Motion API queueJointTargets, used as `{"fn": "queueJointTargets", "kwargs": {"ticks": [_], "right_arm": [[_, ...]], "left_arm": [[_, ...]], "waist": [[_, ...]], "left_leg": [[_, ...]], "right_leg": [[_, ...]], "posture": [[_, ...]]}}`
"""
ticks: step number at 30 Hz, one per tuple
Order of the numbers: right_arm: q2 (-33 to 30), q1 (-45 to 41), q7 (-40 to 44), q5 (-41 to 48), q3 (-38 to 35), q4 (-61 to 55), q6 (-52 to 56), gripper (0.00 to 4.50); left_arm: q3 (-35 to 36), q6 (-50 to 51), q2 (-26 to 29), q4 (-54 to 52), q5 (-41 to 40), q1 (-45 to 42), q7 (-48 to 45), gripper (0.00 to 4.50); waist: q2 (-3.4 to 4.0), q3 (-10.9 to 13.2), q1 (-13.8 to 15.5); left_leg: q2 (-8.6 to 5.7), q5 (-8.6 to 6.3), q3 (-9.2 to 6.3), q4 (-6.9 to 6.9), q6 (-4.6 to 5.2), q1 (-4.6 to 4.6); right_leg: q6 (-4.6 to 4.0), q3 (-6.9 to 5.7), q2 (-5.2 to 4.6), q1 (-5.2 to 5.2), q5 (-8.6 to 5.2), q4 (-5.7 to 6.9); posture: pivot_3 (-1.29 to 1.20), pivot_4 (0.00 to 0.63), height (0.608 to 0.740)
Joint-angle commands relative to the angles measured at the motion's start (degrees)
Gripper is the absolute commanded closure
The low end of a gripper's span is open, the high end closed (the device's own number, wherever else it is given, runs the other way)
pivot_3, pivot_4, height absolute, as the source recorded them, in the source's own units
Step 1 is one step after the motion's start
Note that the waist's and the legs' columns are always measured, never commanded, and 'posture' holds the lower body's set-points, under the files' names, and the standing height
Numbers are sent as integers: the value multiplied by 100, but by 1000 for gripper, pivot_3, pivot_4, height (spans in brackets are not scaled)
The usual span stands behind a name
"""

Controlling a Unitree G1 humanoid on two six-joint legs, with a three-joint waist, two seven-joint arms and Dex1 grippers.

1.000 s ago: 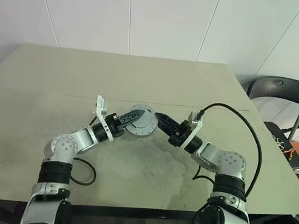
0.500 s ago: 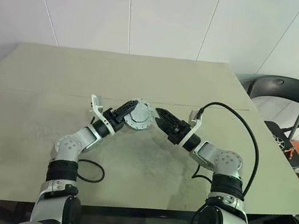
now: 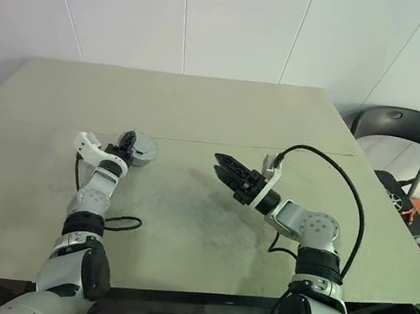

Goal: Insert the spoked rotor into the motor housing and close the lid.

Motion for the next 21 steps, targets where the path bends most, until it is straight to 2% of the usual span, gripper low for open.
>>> {"fn": "queueJointTargets", "kwargs": {"ticks": [1, 15, 18, 21], "right_arm": [[-52, -38, 122, 181, 12, -244, 31, 962], [-66, -40, 184, 129, 140, -136, -31, 962], [-75, -31, 193, 121, 158, -122, -53, 909], [-86, -10, 199, 109, 173, -115, -71, 909]], "left_arm": [[108, -263, 138, -133, -50, -200, -95, 1963], [244, -918, 272, 153, 162, -156, 471, 1963], [282, -1085, 299, 249, 166, -166, 546, 1337], [291, -1291, 344, 341, 266, -181, 724, 386]], "waist": [[0, 0, -16], [-2, -2, -39], [-3, -2, -47], [-3, -2, -12]], "left_leg": [[1, 0, 0, 0, 0, 2], [5, 1, 0, 0, 0, 14], [7, 1, -1, 0, 1, 20], [7, 1, -2, 1, 0, 14]], "right_leg": [[0, 0, 1, 1, 0, 2], [1, 1, 8, 1, 2, 16], [-1, 1, 11, 5, 2, 18], [-1, 0, 10, 4, 2, 15]], "posture": [[0, 0, 740], [0, 0, 740], [0, 0, 740], [0, 0, 740]]}}
